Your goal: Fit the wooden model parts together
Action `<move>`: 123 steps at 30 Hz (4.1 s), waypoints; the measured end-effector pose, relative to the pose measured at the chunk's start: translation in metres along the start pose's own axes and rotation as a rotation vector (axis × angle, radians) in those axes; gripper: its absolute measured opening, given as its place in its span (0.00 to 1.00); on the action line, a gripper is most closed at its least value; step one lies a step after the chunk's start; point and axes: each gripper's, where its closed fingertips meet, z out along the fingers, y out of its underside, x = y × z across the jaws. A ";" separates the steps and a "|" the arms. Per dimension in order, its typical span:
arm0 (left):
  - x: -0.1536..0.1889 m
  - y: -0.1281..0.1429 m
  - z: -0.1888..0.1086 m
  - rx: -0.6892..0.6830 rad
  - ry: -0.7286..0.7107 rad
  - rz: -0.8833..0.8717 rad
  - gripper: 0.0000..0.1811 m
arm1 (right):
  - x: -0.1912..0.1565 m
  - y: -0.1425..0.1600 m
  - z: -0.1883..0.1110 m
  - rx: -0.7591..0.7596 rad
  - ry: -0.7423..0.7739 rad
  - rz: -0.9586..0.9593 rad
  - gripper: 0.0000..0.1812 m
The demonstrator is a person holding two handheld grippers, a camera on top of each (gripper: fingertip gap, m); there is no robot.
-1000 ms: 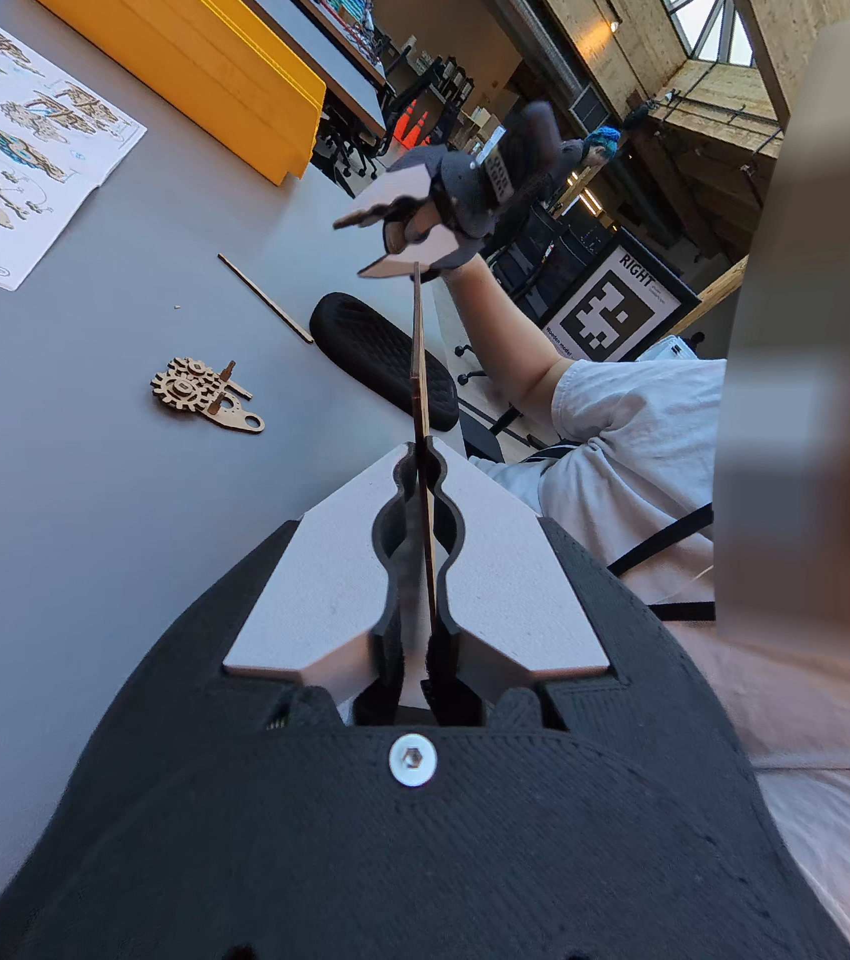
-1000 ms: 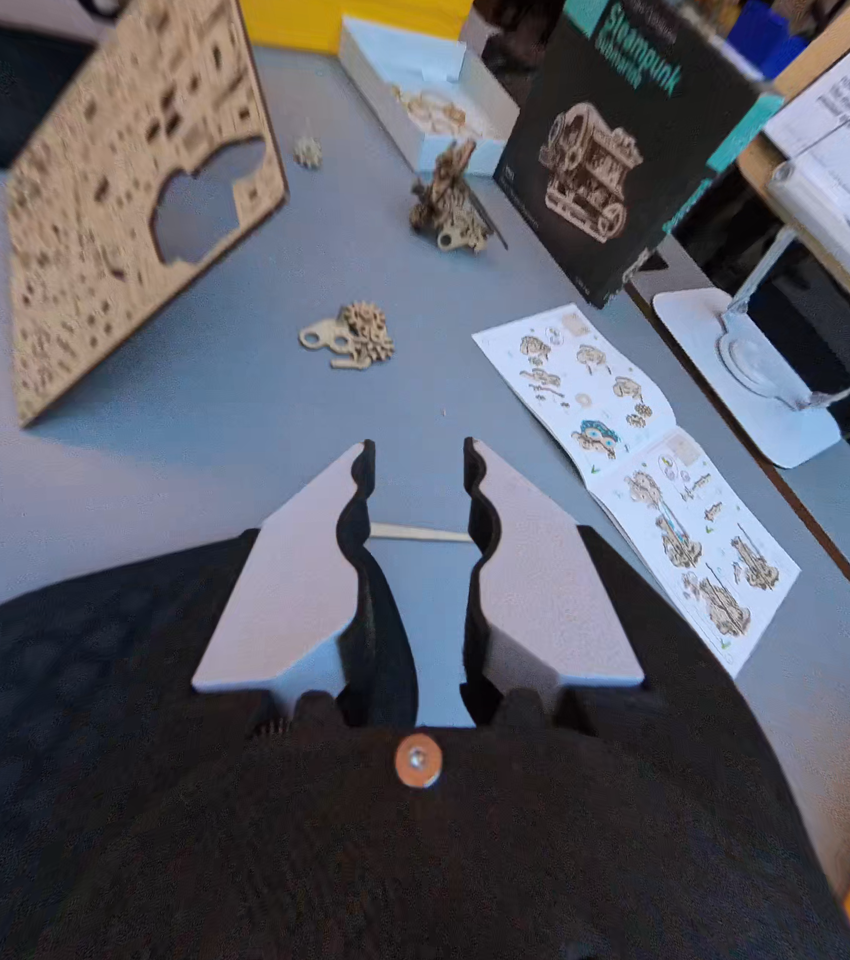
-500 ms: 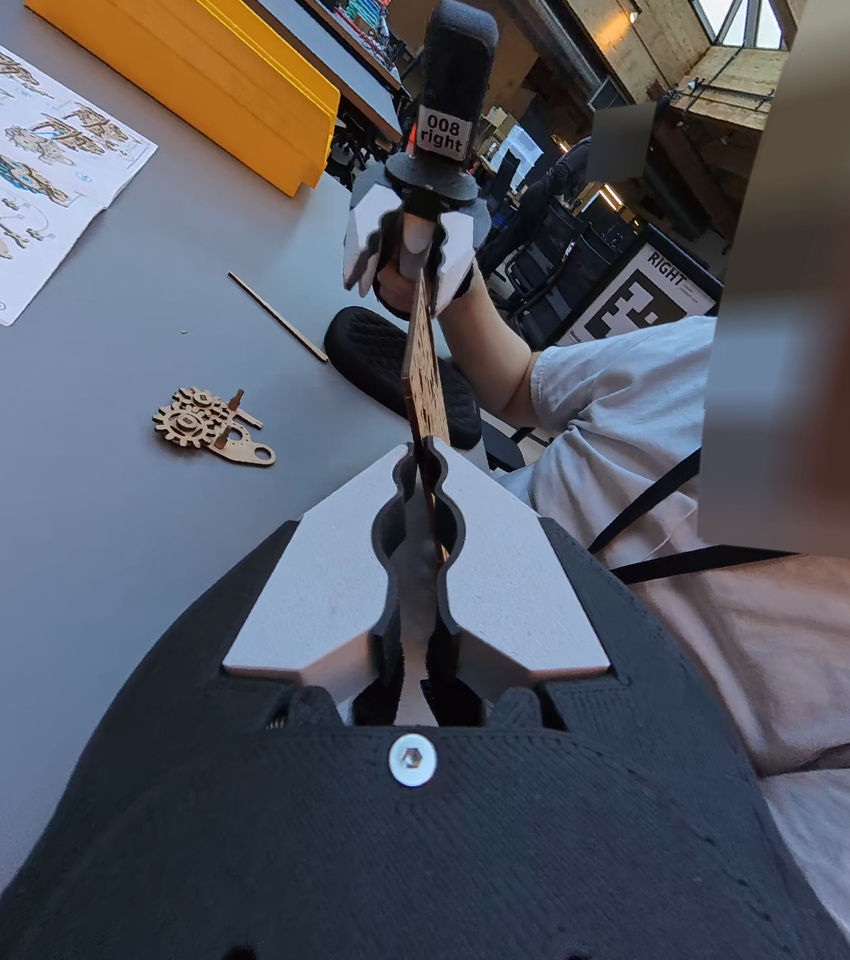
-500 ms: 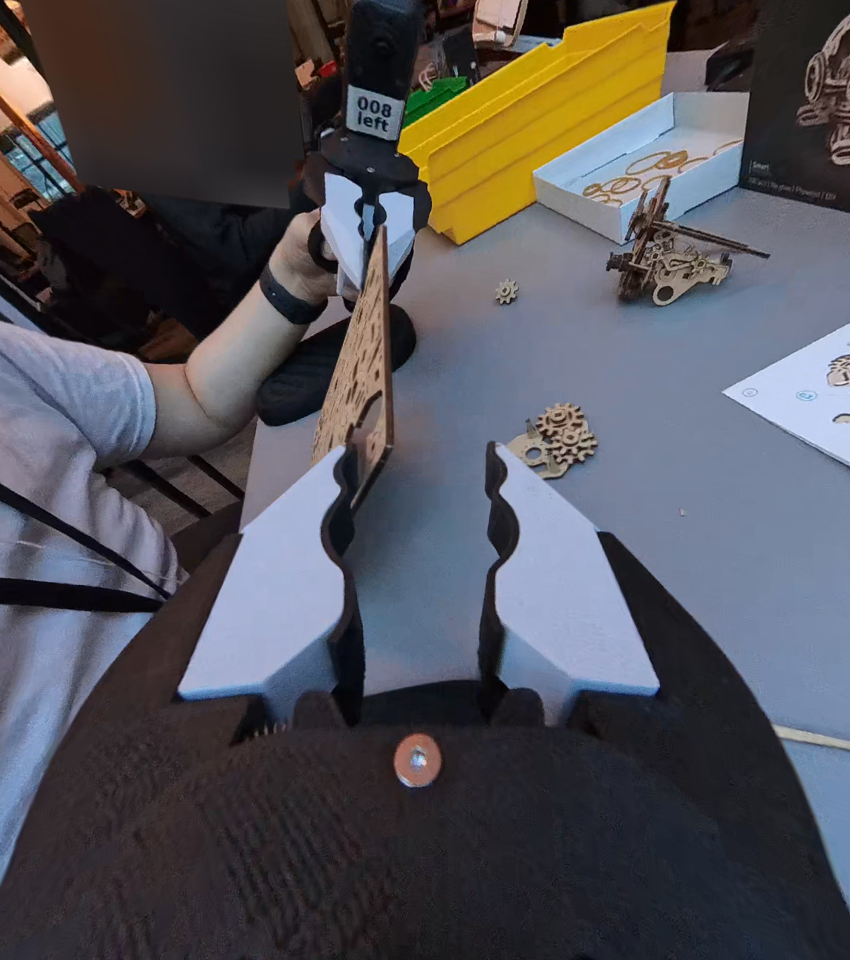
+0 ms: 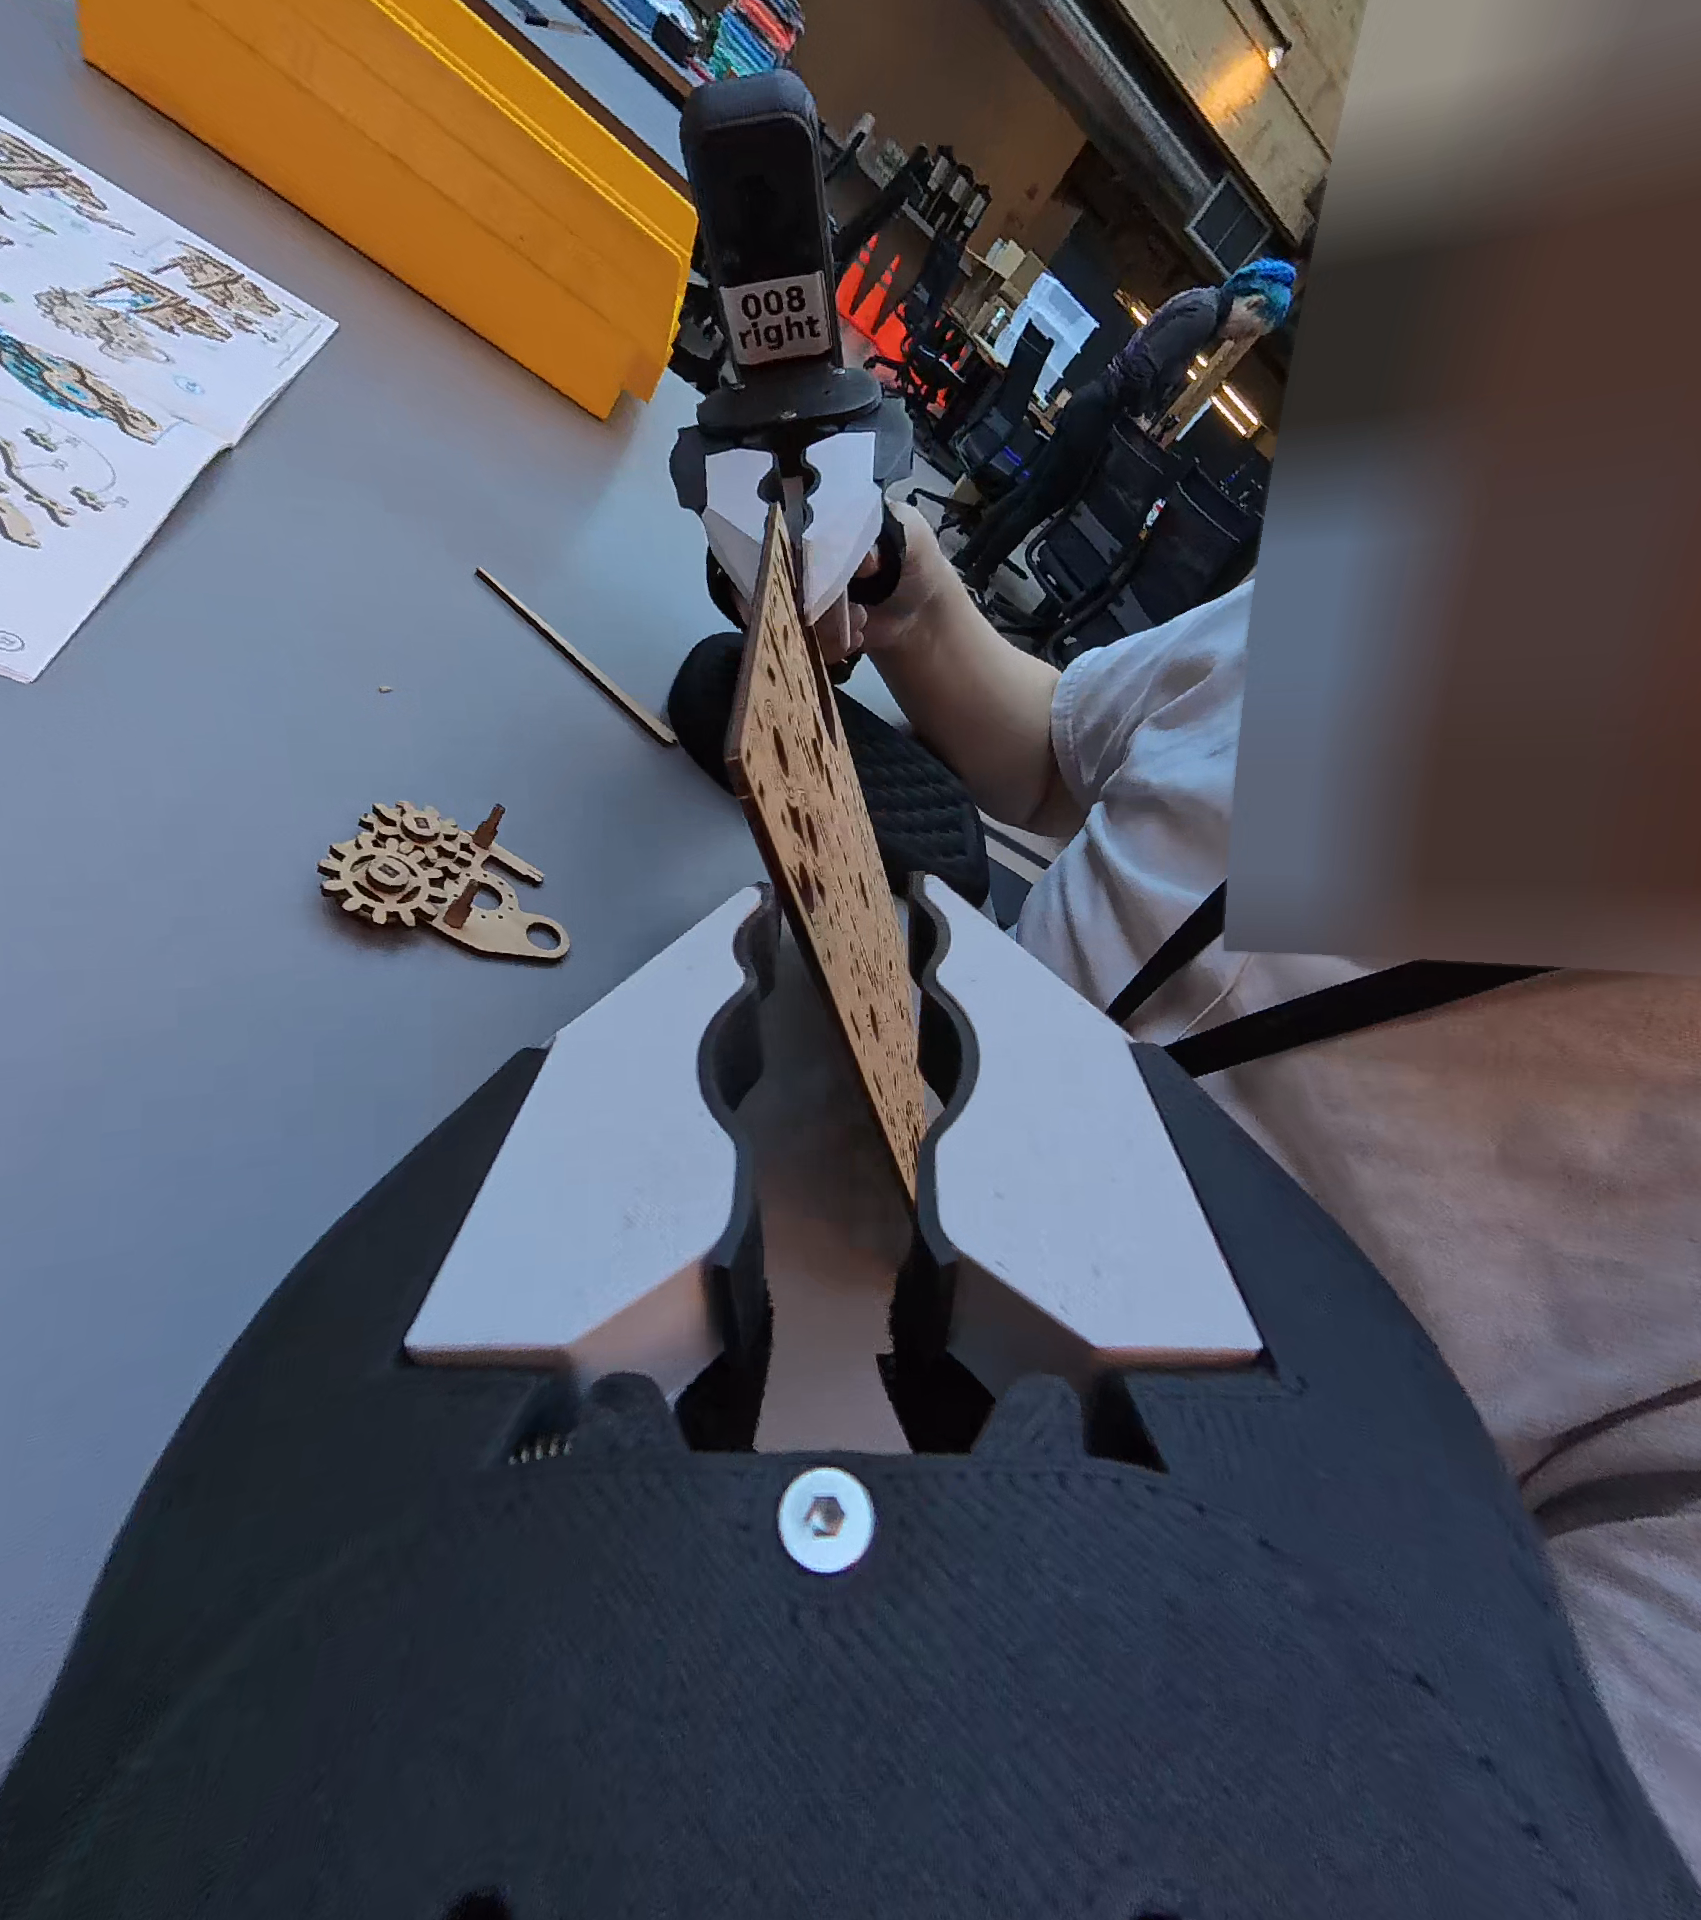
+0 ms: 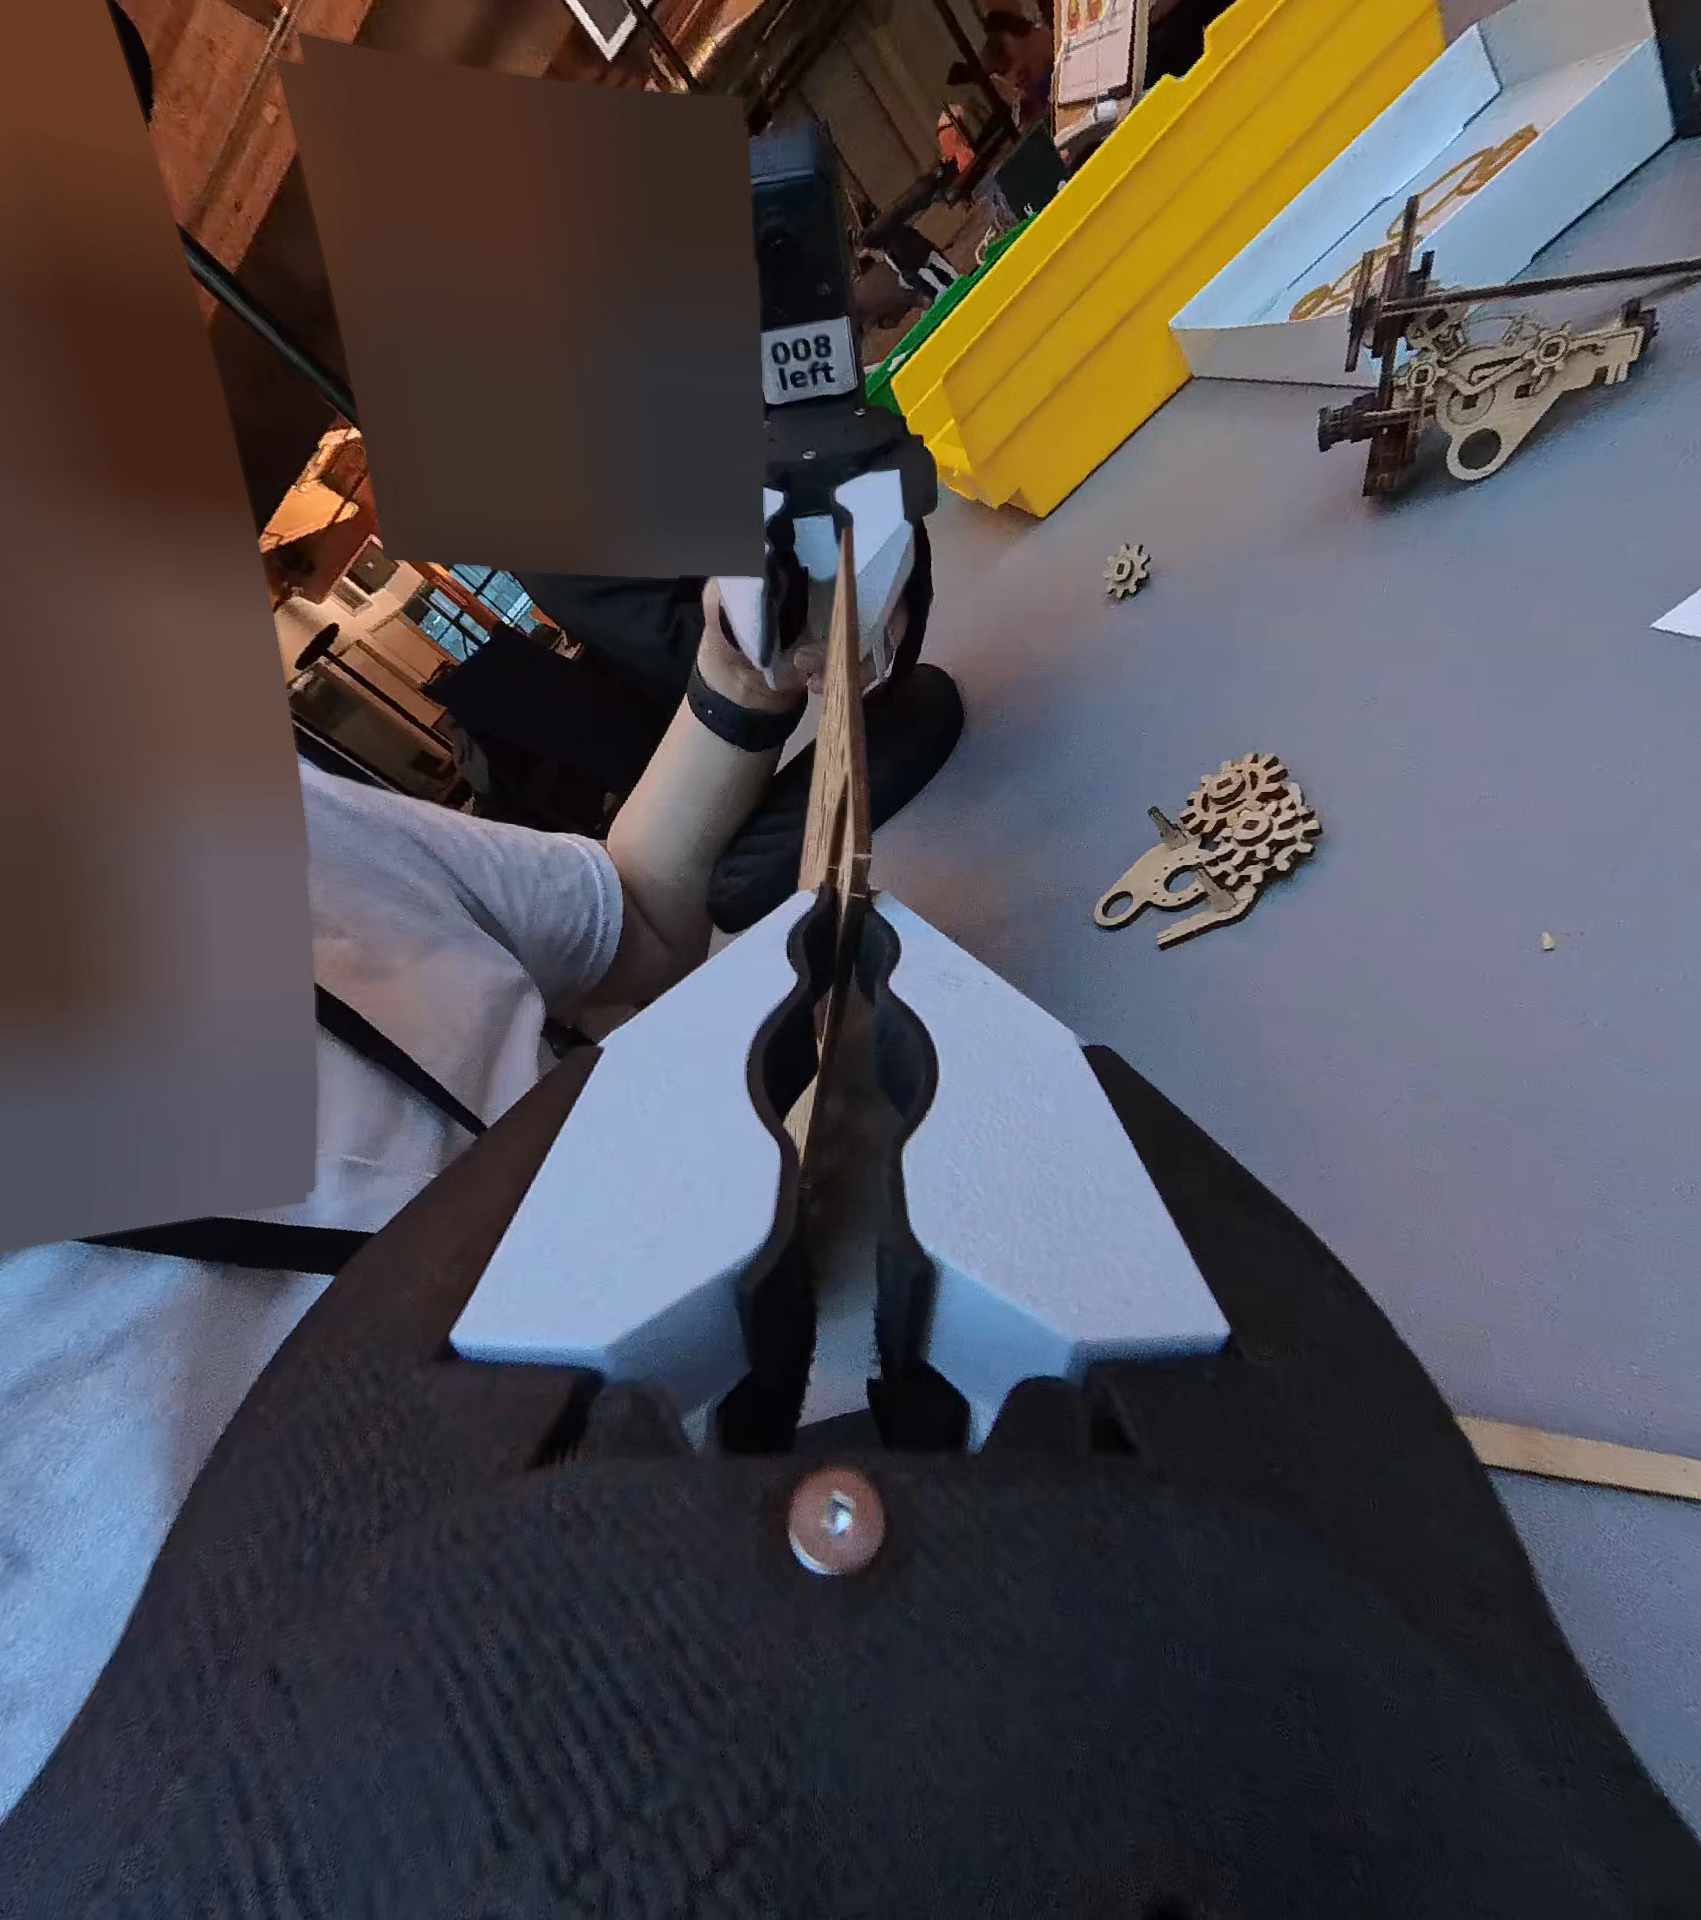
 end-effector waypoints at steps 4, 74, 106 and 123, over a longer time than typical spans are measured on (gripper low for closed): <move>-0.006 0.007 0.003 -0.037 -0.022 -0.004 0.09 | 0.005 0.001 -0.001 -0.014 0.040 -0.029 0.01; -0.001 0.051 0.036 -0.306 0.152 0.044 0.02 | 0.011 0.013 0.107 -1.053 0.261 -0.232 0.11; -0.003 0.042 0.036 -0.242 0.150 -0.022 0.01 | 0.010 0.012 0.109 -1.019 0.231 -0.057 0.07; -0.006 0.042 0.037 -0.260 0.067 -0.003 0.02 | 0.012 0.013 0.108 -0.988 0.266 -0.040 0.06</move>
